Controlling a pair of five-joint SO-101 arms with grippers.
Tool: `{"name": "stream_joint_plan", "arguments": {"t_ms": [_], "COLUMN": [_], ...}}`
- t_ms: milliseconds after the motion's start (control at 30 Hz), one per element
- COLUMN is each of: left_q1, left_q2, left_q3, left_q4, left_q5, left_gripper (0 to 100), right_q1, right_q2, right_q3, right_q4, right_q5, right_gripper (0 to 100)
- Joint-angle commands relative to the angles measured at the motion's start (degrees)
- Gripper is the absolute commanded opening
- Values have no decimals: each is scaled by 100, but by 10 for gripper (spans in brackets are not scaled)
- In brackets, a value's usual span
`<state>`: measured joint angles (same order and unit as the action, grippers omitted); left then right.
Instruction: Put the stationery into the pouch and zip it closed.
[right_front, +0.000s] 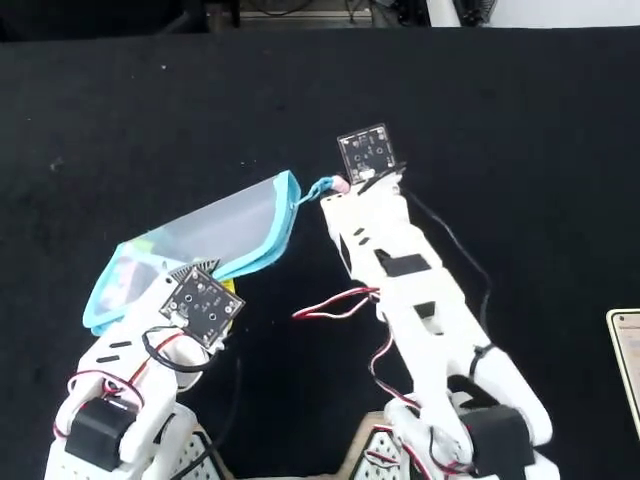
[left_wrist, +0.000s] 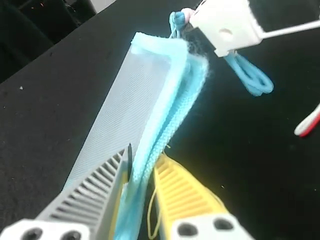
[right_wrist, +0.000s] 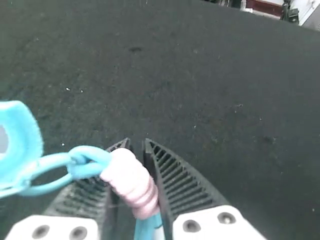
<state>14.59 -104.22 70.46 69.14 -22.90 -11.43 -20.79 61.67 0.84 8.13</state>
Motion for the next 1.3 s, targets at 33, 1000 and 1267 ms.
{"name": "stream_joint_plan", "arguments": {"t_ms": [33,1000,1267], "left_q1": [-233,-242,-409], "left_q2": [-53,-53,-53], "left_q3": [-637,-409,-954], "left_q4": [18,360,1108], "left_q5": [0,-413,-923], "left_gripper": [29,29,29], "right_q1": [475,-1723,-1723], "right_q2": [31,-2932,-2941], "right_q3": [-409,576,1226], "right_q4": [-158,2453,1240], "right_q5": [-70,-62,-62], "right_gripper": [11,197,194]}}
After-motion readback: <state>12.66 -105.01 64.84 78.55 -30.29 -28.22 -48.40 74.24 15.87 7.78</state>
